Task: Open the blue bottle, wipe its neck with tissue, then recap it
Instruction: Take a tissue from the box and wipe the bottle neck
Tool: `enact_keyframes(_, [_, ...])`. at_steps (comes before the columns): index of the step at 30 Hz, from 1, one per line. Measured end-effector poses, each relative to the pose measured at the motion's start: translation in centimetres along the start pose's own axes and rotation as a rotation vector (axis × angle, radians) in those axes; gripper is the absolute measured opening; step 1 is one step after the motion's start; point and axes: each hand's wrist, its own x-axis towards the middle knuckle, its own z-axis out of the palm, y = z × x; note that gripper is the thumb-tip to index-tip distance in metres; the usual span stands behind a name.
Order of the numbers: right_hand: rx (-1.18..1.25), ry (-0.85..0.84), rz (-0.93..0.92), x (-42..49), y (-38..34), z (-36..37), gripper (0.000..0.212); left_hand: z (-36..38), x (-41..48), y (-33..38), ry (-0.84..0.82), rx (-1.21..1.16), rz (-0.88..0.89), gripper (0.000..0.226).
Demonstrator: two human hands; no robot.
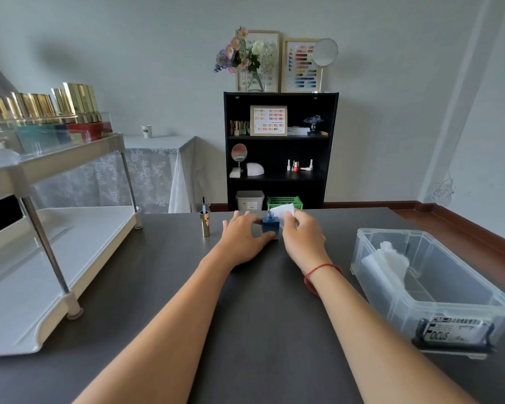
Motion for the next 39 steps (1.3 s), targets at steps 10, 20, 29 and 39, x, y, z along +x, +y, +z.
enact_keyframes(10, [0.011,-0.093,-0.165,-0.9,-0.7,-0.4,0.036,0.0,0.2,-0.7,0.141,-0.072,0.054,0.04])
enact_keyframes(20, [-0.09,-0.145,-0.267,-0.9,-0.4,0.3,0.04,-0.3,0.0,-0.6,0.136,-0.135,0.016,0.043])
enact_keyframes(29, [-0.169,-0.196,-0.225,-0.4,0.0,1.2,0.043,-0.3,0.0,-0.7,0.102,-0.113,0.03,0.035])
enact_keyframes(39, [-0.181,-0.226,-0.197,-0.4,-0.1,1.1,0.043,-0.3,0.1,-0.7,0.092,-0.082,0.018,0.036])
